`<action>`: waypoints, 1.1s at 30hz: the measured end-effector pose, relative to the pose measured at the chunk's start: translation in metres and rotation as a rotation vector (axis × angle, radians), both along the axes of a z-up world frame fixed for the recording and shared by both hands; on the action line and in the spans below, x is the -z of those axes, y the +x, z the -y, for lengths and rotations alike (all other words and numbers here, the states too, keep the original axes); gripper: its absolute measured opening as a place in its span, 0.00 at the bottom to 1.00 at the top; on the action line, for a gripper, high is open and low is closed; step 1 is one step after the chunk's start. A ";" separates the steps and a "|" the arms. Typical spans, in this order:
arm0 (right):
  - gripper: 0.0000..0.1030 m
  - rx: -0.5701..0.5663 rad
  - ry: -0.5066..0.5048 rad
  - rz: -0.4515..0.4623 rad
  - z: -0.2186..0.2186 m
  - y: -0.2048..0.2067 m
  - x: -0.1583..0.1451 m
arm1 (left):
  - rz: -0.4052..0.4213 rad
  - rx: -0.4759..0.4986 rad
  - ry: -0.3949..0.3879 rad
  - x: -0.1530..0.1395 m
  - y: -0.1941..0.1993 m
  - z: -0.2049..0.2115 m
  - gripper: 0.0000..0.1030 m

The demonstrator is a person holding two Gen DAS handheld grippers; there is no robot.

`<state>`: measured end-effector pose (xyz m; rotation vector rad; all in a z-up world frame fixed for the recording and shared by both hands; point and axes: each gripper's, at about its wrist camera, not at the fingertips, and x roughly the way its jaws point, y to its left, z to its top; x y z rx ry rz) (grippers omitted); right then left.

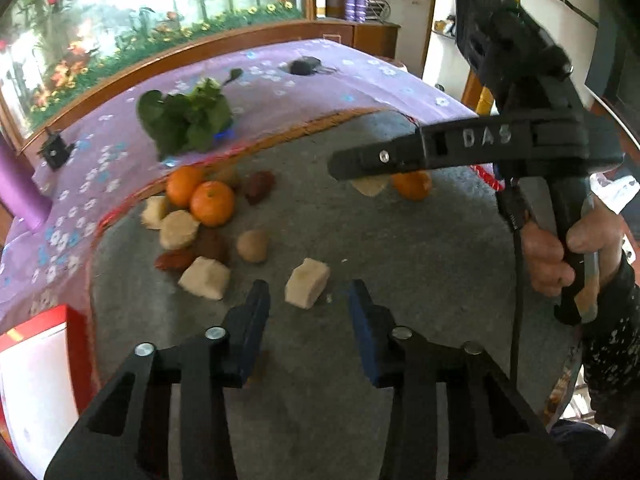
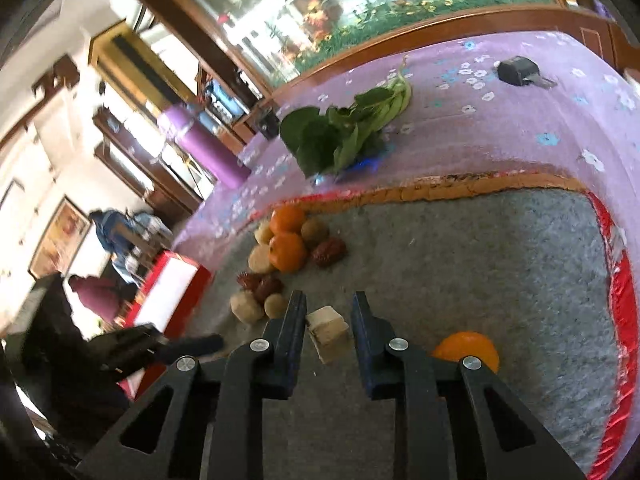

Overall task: Organize fruits
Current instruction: 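Grasp a cream cube with the left tool while the right tool grasps another cube, then carry both cubes over the white tray and open both tools to drop them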

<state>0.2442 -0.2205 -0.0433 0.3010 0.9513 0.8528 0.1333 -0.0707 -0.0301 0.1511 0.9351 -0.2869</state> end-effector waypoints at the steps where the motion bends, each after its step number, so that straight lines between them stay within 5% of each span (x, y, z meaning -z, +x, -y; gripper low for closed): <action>1: 0.23 0.011 0.014 -0.011 0.002 0.002 -0.001 | -0.011 0.011 0.003 0.001 0.001 0.002 0.33; 8: 0.23 0.066 0.082 -0.045 0.015 0.014 -0.002 | -0.011 0.036 0.032 0.002 0.011 0.003 0.20; 20: 0.23 0.084 0.112 -0.070 0.020 0.017 0.002 | 0.047 0.057 0.047 -0.002 0.009 -0.007 0.20; 33: 0.23 0.129 0.161 -0.099 0.033 0.023 0.004 | -0.012 0.057 0.063 0.019 0.017 0.003 0.18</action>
